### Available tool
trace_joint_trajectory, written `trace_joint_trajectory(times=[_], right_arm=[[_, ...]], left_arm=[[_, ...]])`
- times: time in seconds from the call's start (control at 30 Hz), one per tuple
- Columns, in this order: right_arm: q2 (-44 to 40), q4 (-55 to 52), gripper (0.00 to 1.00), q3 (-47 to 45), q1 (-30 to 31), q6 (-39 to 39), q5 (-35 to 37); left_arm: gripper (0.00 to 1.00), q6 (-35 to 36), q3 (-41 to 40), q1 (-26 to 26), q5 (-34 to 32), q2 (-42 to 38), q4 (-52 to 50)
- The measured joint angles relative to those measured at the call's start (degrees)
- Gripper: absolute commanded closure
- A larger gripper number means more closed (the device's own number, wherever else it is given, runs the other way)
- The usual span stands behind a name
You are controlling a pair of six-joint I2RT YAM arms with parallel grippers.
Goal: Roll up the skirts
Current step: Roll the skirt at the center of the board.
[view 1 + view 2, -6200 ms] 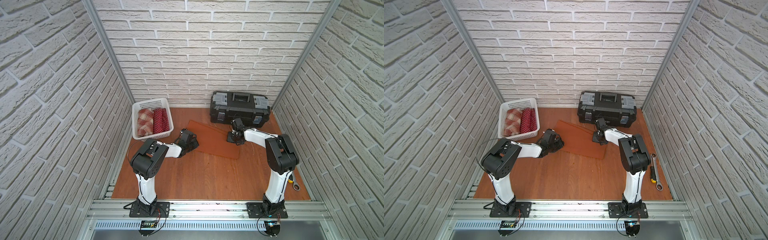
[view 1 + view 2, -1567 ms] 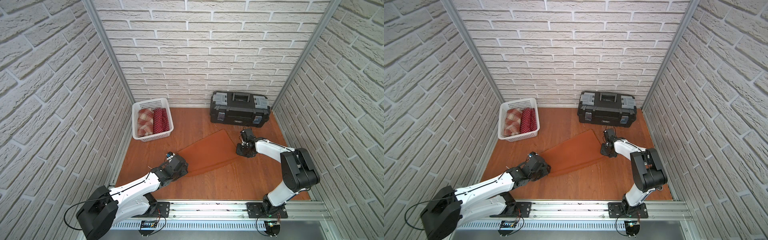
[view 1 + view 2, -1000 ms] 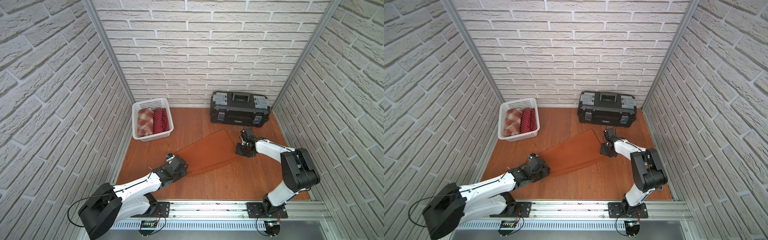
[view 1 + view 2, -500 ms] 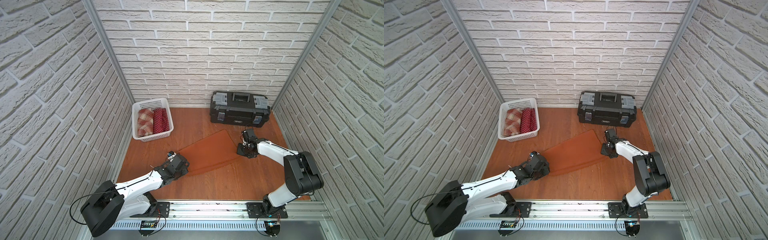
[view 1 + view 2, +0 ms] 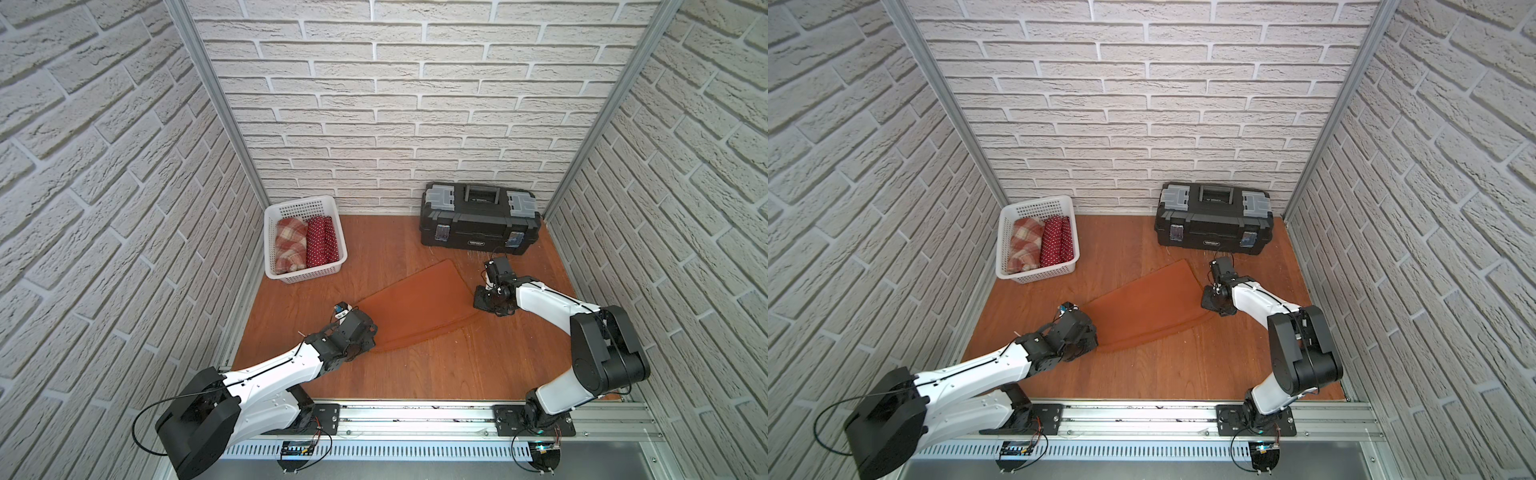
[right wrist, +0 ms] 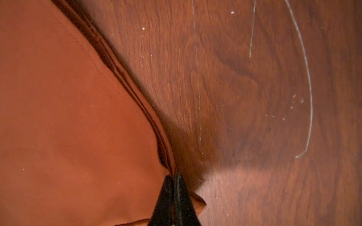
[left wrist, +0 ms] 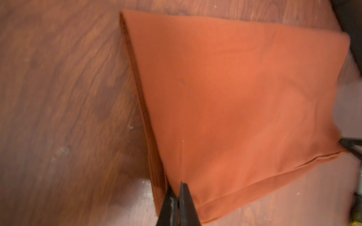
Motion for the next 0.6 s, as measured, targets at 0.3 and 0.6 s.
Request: trace_joint_trajectory(times=[0.3, 0.6], right_arm=[[-1.25, -1.36, 0.76, 0.02, 0.0, -0.63, -0.17], [-1.38, -1.31, 0.98, 0.02, 0.0, -0.57, -1.55]], left_arm=[[1.0, 0.68, 1.2, 0.0, 0.02, 1.46, 0.63], [1.0, 0.87, 1.4, 0.0, 0.04, 1.68, 0.72]])
